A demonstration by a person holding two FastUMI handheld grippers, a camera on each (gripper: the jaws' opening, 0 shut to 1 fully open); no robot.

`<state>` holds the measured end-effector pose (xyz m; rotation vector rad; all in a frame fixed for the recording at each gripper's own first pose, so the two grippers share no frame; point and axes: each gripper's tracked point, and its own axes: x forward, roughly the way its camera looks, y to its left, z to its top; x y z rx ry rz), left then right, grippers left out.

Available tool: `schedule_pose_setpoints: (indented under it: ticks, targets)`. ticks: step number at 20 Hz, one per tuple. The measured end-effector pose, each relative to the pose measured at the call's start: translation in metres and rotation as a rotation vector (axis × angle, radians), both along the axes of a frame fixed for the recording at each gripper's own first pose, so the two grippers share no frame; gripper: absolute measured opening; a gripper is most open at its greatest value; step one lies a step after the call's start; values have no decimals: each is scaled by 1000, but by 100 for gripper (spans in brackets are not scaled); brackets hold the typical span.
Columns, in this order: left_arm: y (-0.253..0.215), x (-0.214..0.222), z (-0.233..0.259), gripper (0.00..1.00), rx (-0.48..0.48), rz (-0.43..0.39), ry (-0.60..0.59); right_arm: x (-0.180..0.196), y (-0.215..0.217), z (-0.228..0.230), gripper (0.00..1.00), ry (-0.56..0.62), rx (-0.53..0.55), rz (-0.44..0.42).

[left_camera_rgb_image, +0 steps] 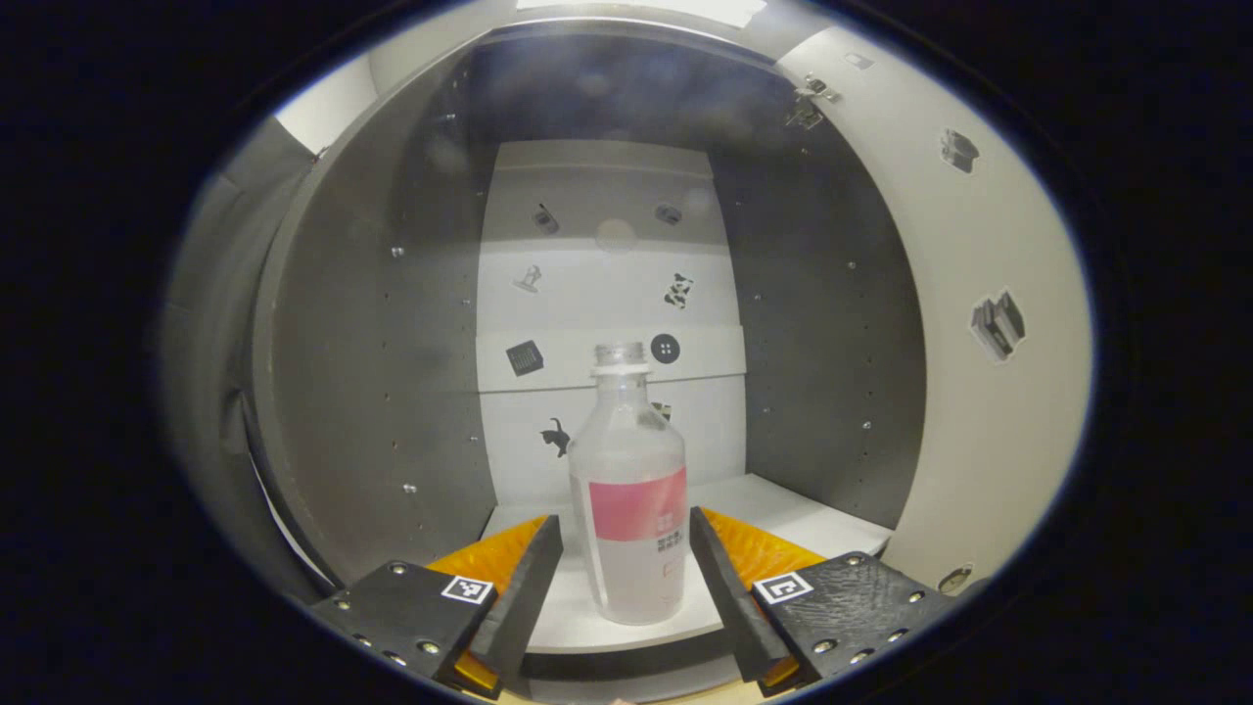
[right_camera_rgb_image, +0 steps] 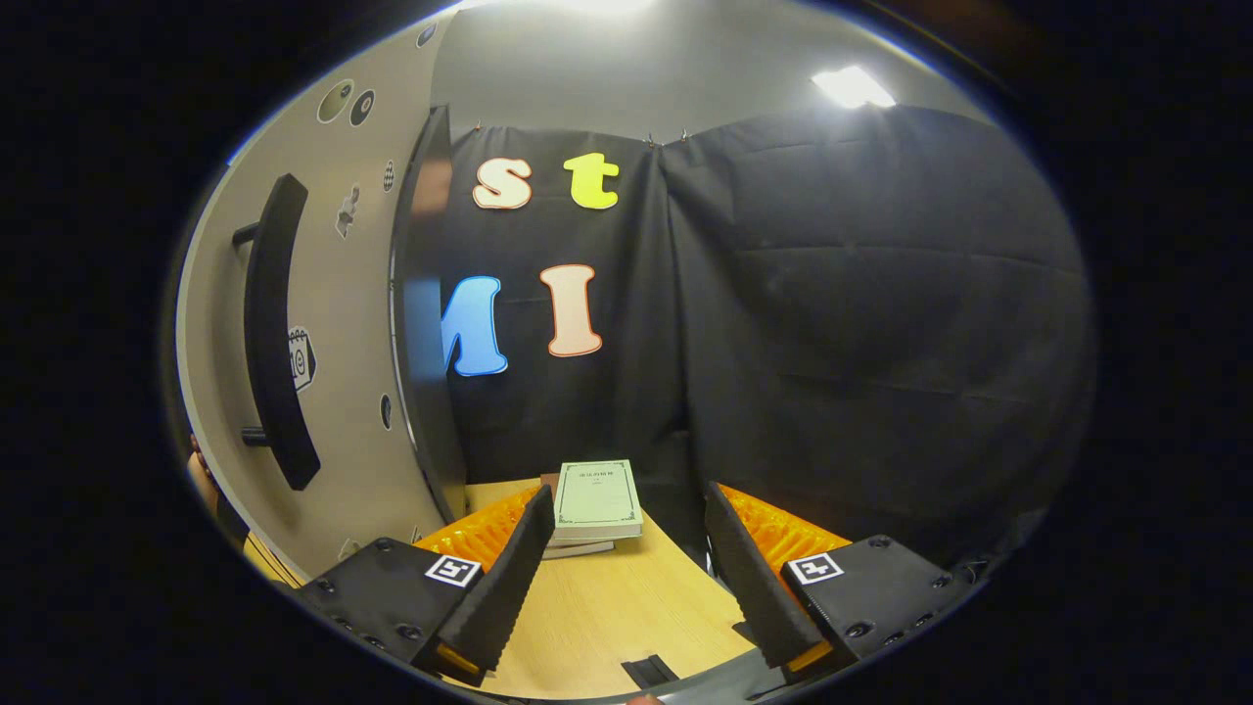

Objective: Open the cabinet door with the right hand, grasp the bottle in the cabinet with the left hand and place it on the coaster, then close the cabinet door with the right hand.

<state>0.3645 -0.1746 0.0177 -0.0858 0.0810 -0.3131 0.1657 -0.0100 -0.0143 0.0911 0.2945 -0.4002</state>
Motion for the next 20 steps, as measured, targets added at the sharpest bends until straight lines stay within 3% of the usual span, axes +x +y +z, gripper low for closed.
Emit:
schedule_pose_setpoints:
  ticks: [8,11,20]
  targets:
    - [-5,15,-9,81,-1,-29,3,-5,6,-9,98,17,8,-25]
    - [-4,11,-7,73,-21,-37,4,-7,4,-4,98,8,0,-33]
    - [22,-44,28,74,-95,-2,-53,-18,2,9,98,-40,10,12]
